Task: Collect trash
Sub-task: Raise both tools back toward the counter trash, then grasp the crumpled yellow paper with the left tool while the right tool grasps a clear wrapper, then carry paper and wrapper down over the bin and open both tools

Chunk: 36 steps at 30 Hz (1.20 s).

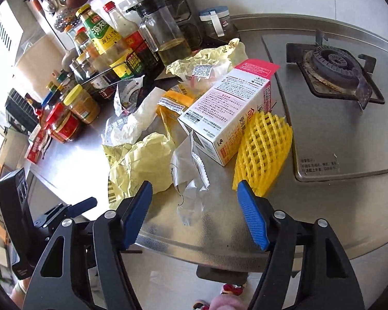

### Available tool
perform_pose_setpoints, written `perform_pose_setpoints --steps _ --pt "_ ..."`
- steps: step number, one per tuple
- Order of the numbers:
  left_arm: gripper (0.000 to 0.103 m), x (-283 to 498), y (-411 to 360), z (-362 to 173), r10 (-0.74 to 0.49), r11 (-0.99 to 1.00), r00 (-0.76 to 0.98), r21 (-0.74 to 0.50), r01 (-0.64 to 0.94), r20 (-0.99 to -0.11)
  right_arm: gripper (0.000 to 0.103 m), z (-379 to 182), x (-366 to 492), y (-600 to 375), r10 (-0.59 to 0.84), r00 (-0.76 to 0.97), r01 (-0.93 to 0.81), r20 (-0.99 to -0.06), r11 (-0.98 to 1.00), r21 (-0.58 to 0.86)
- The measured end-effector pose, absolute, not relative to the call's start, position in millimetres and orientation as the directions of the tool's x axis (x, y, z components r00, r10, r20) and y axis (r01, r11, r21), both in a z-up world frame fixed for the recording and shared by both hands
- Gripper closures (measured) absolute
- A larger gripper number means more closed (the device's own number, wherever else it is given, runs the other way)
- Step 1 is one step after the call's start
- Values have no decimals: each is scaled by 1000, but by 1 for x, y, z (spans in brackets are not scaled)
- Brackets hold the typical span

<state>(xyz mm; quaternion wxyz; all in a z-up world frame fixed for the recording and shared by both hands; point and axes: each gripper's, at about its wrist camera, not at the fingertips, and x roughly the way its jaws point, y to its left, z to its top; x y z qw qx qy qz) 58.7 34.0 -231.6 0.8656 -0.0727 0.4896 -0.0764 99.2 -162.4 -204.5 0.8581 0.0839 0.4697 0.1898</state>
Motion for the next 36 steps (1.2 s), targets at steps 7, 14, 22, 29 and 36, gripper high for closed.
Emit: perform_pose_setpoints --steps 7,14,22,29,36 --pt "73 69 31 -241 -212 976 483 -206 66 -850 86 -224 112 -153 403 417 -269 -814 911 313" --pt "85 58 33 -233 -219 975 516 -209 79 -828 99 -222 106 -152 423 422 -302 -802 900 315" --pt "90 24 32 -210 -221 975 557 -200 100 -801 99 -207 76 -164 410 466 -283 -784 909 307" --pt "90 -28 25 -200 -224 975 558 -181 131 -799 99 -205 24 -182 393 484 -246 -782 919 309" --pt "90 -84 16 -226 -216 975 493 -163 149 -843 99 -224 -33 -198 361 460 -196 -811 932 305"
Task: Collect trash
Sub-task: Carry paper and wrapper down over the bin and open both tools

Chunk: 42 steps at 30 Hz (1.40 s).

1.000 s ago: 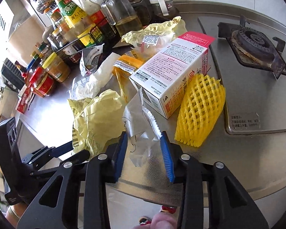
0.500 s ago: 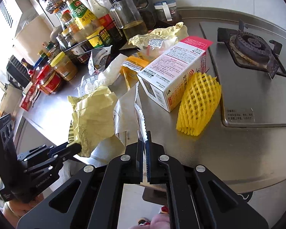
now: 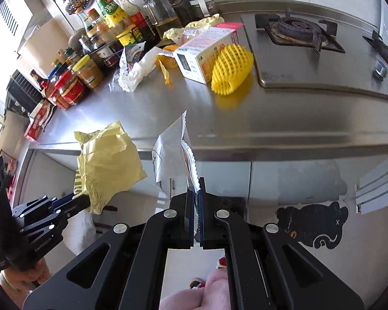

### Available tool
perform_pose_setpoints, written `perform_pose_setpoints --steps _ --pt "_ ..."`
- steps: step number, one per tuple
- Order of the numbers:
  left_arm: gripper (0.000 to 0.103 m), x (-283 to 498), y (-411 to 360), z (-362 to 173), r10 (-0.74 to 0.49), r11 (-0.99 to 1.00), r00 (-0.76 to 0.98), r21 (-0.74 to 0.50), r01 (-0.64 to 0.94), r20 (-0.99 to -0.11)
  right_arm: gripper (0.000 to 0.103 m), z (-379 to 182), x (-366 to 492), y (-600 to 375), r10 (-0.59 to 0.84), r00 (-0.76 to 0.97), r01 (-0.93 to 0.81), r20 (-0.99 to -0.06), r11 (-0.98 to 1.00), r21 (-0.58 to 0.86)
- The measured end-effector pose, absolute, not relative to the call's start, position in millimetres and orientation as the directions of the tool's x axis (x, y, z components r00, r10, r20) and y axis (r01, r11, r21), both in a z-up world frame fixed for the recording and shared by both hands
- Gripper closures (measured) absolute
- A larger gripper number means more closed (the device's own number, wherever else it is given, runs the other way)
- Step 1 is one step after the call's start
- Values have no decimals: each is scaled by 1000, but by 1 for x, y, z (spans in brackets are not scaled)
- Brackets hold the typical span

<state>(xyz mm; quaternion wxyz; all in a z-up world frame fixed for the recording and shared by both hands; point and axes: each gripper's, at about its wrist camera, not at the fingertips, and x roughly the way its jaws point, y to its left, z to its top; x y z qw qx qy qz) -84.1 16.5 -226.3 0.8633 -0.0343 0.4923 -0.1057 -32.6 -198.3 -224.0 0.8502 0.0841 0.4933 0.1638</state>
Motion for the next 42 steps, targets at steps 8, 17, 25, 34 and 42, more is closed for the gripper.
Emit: perform_pose_setpoints --steps 8,17,25,34,42 --pt "90 -114 14 -299 -220 974 360 -182 137 -907 99 -288 -65 -207 322 356 -132 -877 947 294" --pt "90 -104 -3 -390 -213 975 230 -193 107 -949 99 -379 -54 -202 309 231 -72 -923 951 301" --pt "90 -75 -20 -473 -182 982 121 -175 66 -976 99 -471 -26 -205 298 119 42 -947 951 305" --pt "89 -41 -35 -534 -168 986 47 -166 34 -985 99 -539 11 -202 295 46 114 -954 948 298" --pt "84 -25 -30 -560 -201 980 -6 -201 5 -980 95 -574 26 -199 331 18 182 -943 927 329"
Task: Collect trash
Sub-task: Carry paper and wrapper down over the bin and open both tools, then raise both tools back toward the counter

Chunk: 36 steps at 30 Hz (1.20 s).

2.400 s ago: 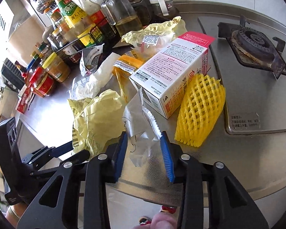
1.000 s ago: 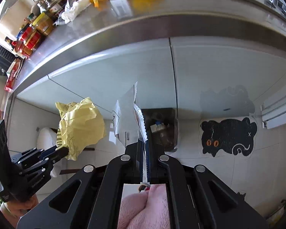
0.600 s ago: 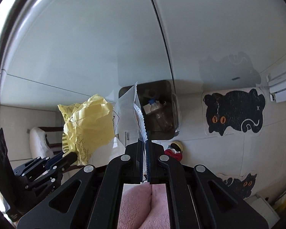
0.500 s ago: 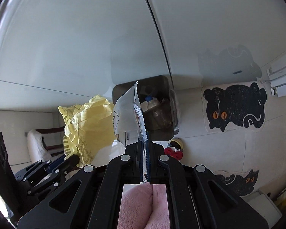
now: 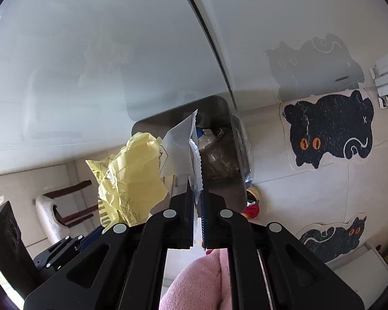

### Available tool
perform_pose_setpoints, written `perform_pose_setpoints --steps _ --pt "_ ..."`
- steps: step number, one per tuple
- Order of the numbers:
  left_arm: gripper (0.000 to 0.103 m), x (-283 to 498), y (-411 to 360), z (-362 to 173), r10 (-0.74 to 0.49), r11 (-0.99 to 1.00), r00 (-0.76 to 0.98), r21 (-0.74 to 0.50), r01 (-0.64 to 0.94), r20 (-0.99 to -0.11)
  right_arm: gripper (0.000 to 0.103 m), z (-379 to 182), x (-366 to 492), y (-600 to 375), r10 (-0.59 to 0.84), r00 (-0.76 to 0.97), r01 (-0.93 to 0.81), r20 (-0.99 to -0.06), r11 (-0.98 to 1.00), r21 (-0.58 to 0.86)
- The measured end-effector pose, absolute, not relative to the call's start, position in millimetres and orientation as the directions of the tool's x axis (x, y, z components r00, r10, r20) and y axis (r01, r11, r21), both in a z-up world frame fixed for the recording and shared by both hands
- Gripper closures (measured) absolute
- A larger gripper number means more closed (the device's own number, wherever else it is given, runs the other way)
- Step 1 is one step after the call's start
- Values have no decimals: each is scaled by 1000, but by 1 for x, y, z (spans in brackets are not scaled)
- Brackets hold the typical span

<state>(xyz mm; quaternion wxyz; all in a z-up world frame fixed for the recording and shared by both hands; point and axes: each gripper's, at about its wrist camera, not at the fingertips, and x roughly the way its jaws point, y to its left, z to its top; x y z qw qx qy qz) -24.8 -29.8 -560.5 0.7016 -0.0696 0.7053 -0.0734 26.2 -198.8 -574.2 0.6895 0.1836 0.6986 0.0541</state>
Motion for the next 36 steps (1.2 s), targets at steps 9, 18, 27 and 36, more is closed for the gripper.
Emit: perform_pose_setpoints --steps 9,18,27,36 --pt "59 -20 -32 -565 -230 973 -11 -230 15 -973 63 -592 34 -186 356 -42 201 -934 918 341" --pt "25 -21 -31 -548 -241 971 0 -241 3 -971 20 -581 40 -190 373 -11 225 -928 905 361" --pt "8 -32 -24 -484 -231 973 92 -229 23 -969 3 -518 26 -205 321 68 196 -945 924 328" --pt "8 -47 -8 -383 -228 973 242 -218 68 -943 3 -412 -10 -226 290 204 127 -935 939 318"
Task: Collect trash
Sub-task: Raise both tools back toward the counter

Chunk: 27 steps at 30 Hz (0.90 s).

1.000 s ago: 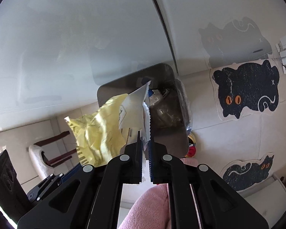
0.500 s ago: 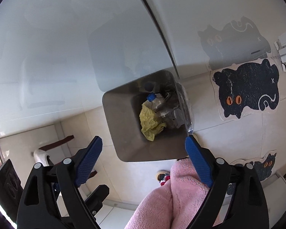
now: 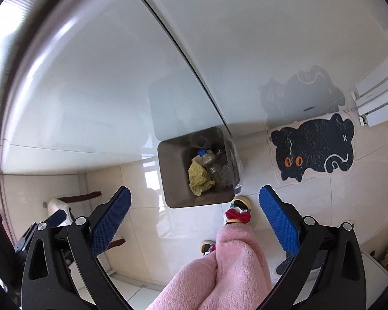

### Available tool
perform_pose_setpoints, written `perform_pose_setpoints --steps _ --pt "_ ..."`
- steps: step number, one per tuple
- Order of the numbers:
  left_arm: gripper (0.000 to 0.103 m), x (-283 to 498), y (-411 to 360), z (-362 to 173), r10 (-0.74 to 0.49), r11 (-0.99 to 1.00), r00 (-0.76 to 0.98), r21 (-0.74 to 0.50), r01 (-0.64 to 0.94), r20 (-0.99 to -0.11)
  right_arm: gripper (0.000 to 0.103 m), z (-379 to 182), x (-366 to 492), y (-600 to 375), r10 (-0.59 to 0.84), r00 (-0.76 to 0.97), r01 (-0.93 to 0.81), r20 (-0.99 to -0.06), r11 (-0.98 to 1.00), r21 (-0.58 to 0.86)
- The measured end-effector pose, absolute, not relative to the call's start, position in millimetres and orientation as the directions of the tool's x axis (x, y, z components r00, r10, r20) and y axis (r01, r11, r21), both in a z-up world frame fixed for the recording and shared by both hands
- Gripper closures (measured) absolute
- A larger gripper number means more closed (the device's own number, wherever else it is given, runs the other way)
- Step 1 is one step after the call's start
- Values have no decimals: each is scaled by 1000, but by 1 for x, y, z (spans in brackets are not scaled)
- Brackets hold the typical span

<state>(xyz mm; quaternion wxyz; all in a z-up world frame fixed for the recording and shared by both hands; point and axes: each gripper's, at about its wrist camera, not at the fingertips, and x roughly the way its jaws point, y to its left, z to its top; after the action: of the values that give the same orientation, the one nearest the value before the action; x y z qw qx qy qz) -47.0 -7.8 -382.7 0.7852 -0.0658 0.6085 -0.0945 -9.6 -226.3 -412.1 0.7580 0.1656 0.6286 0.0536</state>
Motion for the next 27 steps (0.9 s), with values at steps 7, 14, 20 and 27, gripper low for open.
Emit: perform_pose_setpoints --steps 7,14,20,27 --pt "8 -52 18 -302 -252 967 389 -245 69 -886 3 -308 -24 -237 281 391 47 -877 945 324" --pt "8 -35 17 -228 -272 962 529 -226 151 -804 3 -231 -8 -233 313 521 -12 -794 933 360" --pt "8 -1 8 -189 -268 962 590 -178 208 -761 3 -197 25 -232 314 573 -28 -757 931 365" --pt "8 48 -7 -176 -284 951 611 -137 276 -739 11 -189 72 -239 332 579 -6 -744 915 404"
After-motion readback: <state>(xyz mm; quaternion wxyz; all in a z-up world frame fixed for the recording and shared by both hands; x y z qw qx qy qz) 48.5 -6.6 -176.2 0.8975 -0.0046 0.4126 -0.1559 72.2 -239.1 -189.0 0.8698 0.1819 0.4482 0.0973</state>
